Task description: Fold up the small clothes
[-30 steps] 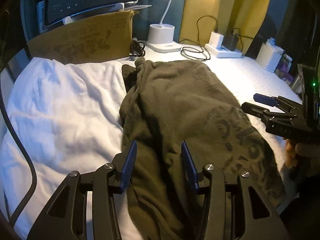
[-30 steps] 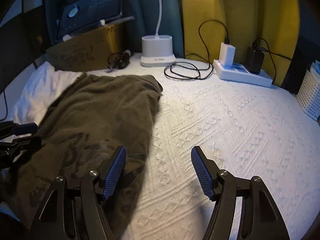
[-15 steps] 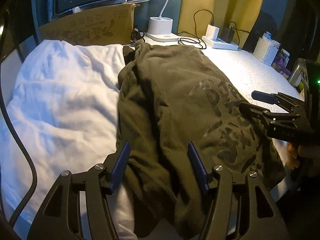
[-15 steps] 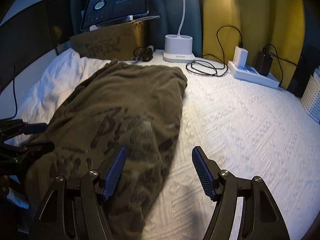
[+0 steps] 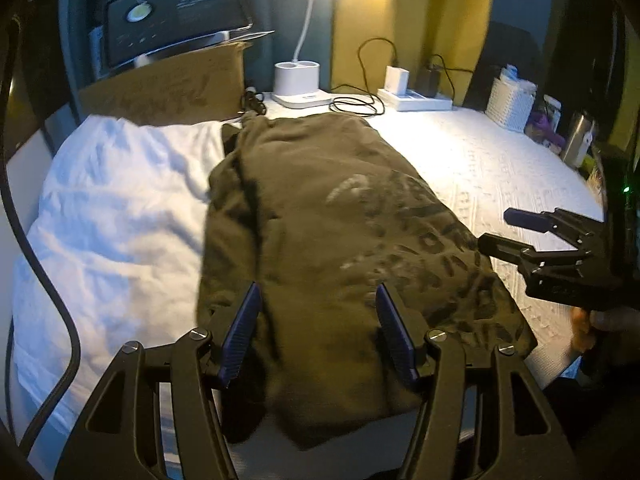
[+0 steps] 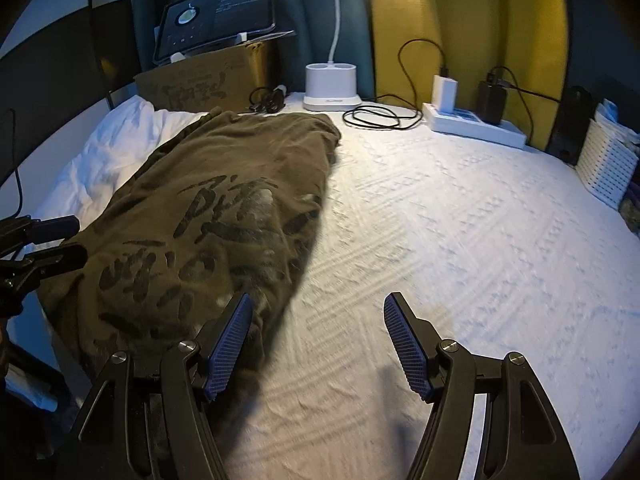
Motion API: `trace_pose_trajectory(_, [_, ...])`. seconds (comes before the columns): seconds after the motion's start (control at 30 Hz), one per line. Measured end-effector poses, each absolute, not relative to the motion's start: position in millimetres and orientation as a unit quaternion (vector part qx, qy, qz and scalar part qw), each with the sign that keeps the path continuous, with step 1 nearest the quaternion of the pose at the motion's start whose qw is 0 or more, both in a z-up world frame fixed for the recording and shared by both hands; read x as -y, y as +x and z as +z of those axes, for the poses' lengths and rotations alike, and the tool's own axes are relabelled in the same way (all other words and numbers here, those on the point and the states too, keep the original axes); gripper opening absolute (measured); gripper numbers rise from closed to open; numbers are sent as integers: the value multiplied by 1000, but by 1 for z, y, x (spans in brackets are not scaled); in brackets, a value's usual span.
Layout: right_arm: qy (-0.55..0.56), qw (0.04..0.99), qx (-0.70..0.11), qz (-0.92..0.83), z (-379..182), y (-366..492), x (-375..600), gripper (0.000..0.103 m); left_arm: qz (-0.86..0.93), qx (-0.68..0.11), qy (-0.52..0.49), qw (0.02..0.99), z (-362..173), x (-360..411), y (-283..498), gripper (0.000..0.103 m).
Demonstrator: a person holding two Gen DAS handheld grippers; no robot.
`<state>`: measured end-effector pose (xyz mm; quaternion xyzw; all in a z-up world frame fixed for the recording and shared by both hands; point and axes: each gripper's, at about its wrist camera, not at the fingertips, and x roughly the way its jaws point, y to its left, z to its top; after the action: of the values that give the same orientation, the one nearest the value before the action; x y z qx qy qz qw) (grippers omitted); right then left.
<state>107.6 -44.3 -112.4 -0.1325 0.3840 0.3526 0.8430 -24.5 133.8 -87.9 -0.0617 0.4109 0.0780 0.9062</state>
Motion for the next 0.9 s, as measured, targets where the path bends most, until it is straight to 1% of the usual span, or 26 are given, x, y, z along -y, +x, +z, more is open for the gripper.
trace_pose_trajectory(0.13, [-126,851,-382,339,-109,105,65,70,70,-417,-62,904,-88,-119,-17,61])
trace_pose_trajectory(0.17, [-123,852,-382,335,-109,105,71,70,68,-418,-61,904,-88,-115,-16,67])
trace_pose_trajectory(0.2, [-121,855,-382,330,-108,105,78,70,64,-416,-61,905,-87,-110,-15,76])
trace_pose_trajectory(0.27, [-115,859,-382,320,-107,104,91,70,59,-408,-64,909,-83,-103,-14,80])
trace_pose_trajectory(0.63, [-92,878,-383,272,-103,99,156,70,52,-374,-95,921,-66,-70,-6,83])
trace_pose_trajectory(0.77, [-80,887,-376,256,-95,95,180,71,66,-361,-67,928,-57,-54,-6,84])
trace_pose_trajectory(0.9, [-71,897,-361,245,-82,87,198,75,66,-344,-57,935,-43,-43,-10,84])
